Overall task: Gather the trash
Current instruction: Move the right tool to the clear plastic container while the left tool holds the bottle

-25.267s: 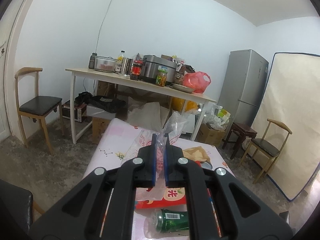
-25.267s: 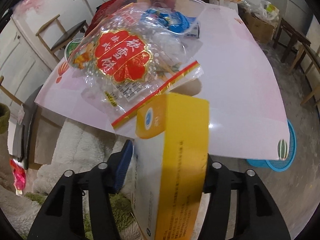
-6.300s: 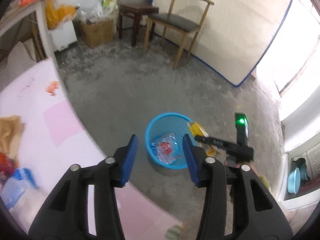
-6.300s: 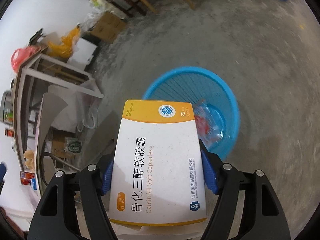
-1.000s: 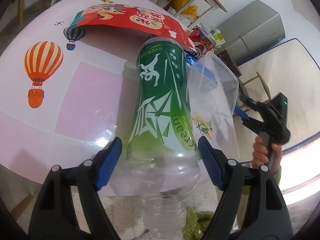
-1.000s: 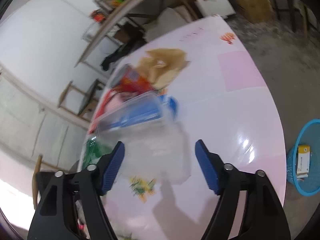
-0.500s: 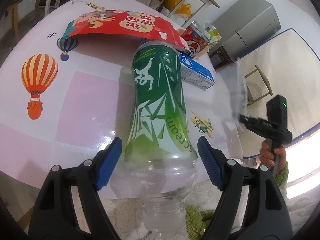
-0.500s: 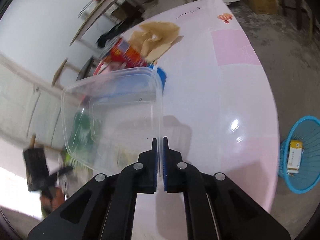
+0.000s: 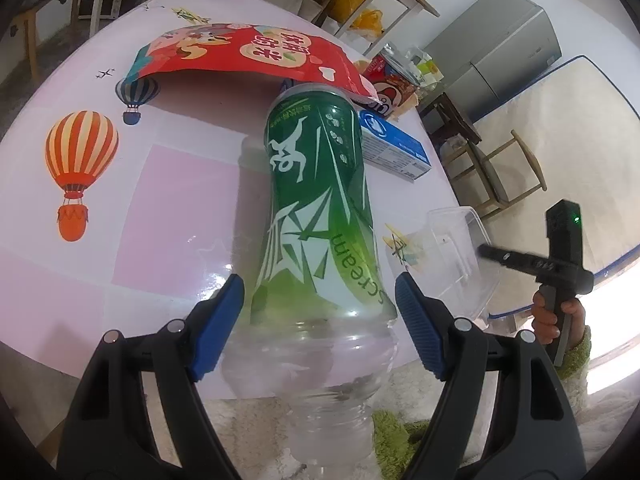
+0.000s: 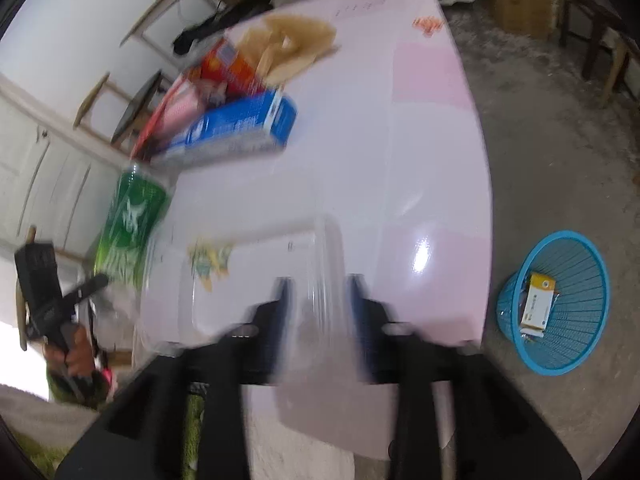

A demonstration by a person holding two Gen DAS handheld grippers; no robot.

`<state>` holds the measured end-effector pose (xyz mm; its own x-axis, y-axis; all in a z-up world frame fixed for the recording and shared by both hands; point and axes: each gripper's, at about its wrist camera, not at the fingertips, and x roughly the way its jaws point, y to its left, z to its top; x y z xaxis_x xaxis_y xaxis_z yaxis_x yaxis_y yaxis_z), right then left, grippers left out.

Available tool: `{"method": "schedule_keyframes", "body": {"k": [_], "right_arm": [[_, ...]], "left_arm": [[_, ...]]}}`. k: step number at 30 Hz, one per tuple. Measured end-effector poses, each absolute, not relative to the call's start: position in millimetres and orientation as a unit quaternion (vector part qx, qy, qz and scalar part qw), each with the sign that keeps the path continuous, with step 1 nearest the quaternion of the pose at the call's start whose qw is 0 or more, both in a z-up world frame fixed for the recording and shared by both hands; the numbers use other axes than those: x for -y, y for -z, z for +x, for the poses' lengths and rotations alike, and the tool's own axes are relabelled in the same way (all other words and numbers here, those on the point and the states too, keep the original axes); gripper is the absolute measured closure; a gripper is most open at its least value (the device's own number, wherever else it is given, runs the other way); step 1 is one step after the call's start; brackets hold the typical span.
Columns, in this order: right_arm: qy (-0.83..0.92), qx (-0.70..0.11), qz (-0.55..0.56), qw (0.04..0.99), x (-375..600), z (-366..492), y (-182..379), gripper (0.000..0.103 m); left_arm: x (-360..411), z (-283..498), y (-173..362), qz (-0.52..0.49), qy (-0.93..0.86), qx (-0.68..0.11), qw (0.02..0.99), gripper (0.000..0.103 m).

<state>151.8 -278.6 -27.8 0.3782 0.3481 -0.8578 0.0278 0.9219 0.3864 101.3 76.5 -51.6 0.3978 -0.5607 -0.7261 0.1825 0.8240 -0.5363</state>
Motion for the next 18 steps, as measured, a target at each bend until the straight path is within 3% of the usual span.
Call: {"method": "schedule_keyframes", "body": {"k": [7,18], "right_arm": [[-0.060,-0.494,0.289,0.818,307.1,119.3,11.0,0.051],[-0.053,-0.502,0.436,0.745,307.9,79.6,53.4,0.051]], "left_arm": [[-77.7,100.4,50.9,-0.185,0.229,-0.495,0.817,0.030],[-78.4,104.3,52.7,-0.184,0.239,-0.495,0.814,0.030]]}}
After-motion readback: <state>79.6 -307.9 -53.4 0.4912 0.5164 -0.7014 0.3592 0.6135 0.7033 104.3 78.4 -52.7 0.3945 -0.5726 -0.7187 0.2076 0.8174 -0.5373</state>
